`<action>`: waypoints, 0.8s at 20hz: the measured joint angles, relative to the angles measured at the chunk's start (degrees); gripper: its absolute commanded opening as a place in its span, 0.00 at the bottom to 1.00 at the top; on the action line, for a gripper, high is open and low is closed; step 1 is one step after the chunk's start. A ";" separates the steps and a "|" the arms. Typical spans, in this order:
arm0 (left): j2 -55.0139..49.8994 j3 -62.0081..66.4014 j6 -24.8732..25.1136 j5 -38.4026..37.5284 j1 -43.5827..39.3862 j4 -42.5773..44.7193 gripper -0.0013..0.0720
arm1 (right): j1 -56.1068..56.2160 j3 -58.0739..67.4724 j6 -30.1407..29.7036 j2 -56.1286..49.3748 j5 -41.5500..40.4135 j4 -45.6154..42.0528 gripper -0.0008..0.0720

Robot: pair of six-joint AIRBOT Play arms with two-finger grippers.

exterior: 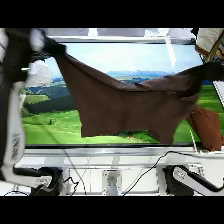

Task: Fold the shirts.

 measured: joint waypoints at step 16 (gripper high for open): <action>-9.70 2.54 -14.64 7.96 9.11 -5.88 0.48 | 2.36 -2.25 4.02 -16.09 -32.22 -21.09 0.66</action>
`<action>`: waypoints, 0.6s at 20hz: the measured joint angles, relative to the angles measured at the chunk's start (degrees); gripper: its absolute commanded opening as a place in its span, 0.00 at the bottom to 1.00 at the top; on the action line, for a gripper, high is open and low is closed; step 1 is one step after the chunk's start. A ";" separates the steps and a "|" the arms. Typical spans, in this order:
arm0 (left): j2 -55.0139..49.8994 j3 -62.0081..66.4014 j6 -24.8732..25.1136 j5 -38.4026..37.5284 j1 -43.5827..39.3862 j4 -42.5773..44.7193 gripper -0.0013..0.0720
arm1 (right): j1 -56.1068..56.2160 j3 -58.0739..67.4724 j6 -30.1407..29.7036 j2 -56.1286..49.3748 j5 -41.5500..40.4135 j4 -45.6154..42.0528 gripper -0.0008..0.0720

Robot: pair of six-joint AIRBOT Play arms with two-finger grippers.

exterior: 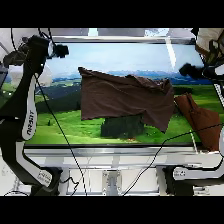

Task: Fold the shirts.

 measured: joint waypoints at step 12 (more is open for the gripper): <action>22.95 -31.58 0.00 -12.94 -0.20 -10.16 0.48 | -14.25 -23.80 -13.14 1.64 10.27 10.58 0.67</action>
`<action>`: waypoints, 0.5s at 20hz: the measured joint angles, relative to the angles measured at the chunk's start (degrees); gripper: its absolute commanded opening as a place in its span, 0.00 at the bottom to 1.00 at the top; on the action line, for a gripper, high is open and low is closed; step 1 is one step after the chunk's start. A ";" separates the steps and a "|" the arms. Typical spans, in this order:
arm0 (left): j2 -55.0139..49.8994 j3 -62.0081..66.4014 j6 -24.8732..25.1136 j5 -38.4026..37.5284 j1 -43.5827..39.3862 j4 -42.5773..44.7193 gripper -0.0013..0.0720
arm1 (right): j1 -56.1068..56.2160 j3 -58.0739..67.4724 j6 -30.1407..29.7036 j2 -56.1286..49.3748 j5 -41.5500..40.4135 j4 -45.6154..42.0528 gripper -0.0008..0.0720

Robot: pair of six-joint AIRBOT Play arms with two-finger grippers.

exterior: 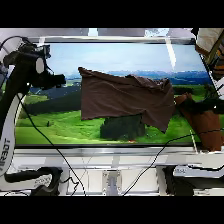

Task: Fold the shirts.

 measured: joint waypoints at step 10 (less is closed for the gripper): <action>5.40 -3.45 -0.11 -2.25 -8.52 -3.41 0.48 | -0.66 -4.94 -8.96 -5.40 -10.49 13.18 0.67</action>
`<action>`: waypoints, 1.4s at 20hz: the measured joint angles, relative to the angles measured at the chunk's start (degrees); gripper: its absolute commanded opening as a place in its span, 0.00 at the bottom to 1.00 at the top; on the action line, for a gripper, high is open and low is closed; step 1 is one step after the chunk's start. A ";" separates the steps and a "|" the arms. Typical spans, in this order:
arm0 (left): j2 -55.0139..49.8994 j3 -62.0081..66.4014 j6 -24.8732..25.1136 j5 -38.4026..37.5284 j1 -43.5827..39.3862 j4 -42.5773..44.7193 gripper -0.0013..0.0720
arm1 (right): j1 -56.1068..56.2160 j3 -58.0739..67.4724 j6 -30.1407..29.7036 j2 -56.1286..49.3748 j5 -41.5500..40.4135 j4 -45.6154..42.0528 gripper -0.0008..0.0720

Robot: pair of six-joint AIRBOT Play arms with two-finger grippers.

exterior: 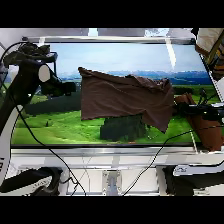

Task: Fold the shirts.

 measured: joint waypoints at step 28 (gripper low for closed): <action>-3.19 -17.94 0.63 5.77 8.68 -16.87 0.44 | -5.20 2.95 -3.54 0.13 10.14 14.34 0.06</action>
